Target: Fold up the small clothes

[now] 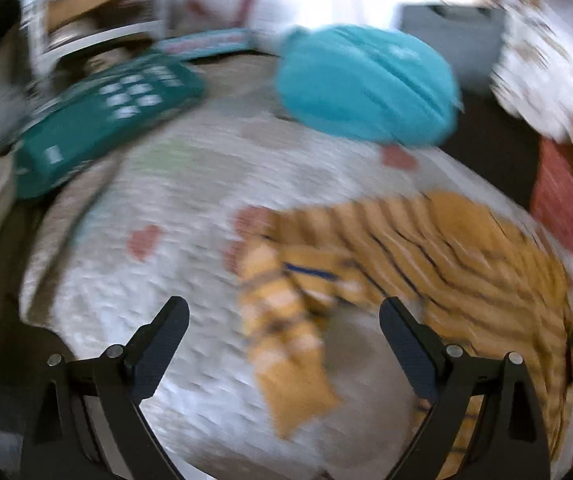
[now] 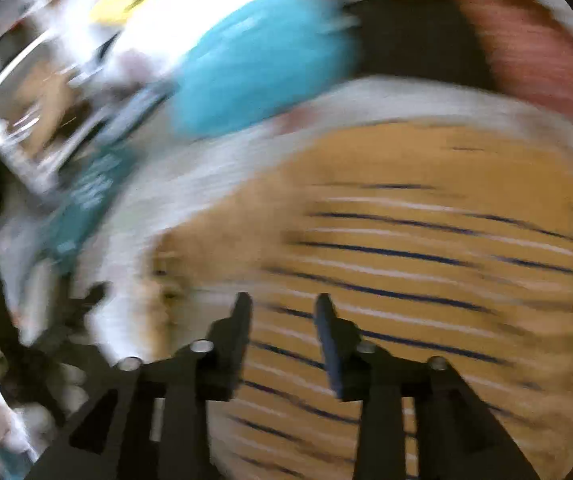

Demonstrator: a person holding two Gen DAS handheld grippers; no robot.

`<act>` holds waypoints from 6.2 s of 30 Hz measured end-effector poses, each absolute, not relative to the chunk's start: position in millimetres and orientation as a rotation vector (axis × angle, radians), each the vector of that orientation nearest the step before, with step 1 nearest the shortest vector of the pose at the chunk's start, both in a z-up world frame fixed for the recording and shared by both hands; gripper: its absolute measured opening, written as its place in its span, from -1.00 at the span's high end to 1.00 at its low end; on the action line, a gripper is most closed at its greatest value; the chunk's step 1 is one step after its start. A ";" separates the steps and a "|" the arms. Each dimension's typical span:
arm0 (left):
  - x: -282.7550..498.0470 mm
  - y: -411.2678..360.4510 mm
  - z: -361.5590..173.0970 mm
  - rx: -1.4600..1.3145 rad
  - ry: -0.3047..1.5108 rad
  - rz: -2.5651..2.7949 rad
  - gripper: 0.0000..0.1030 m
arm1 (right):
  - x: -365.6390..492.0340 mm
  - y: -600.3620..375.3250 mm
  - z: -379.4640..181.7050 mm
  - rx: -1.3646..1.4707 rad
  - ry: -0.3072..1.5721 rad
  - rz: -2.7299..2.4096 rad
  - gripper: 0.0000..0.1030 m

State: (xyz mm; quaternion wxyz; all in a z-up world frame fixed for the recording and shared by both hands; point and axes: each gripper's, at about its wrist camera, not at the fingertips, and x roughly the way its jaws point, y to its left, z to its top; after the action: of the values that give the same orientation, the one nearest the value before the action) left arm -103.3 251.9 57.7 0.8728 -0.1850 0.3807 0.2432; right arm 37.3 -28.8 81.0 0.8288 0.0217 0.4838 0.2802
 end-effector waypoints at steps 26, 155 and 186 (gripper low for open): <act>-93.4 152.9 6.5 -0.345 0.980 0.414 -0.86 | 39.0 -304.2 26.1 -0.206 1.024 -0.031 0.93; -76.4 267.1 23.5 -0.746 0.891 0.330 -0.34 | 118.6 51.7 30.0 0.163 1.183 0.636 0.54; 87.9 117.0 -20.0 -0.457 1.149 0.213 -0.34 | 112.1 -310.6 2.8 0.190 1.119 -0.193 0.98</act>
State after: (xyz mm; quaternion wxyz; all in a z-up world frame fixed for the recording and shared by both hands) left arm 87.9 117.0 -20.0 0.8096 -0.2137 0.5375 0.0995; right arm 112.1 -310.6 2.8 0.8387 0.0898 0.5293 -0.0912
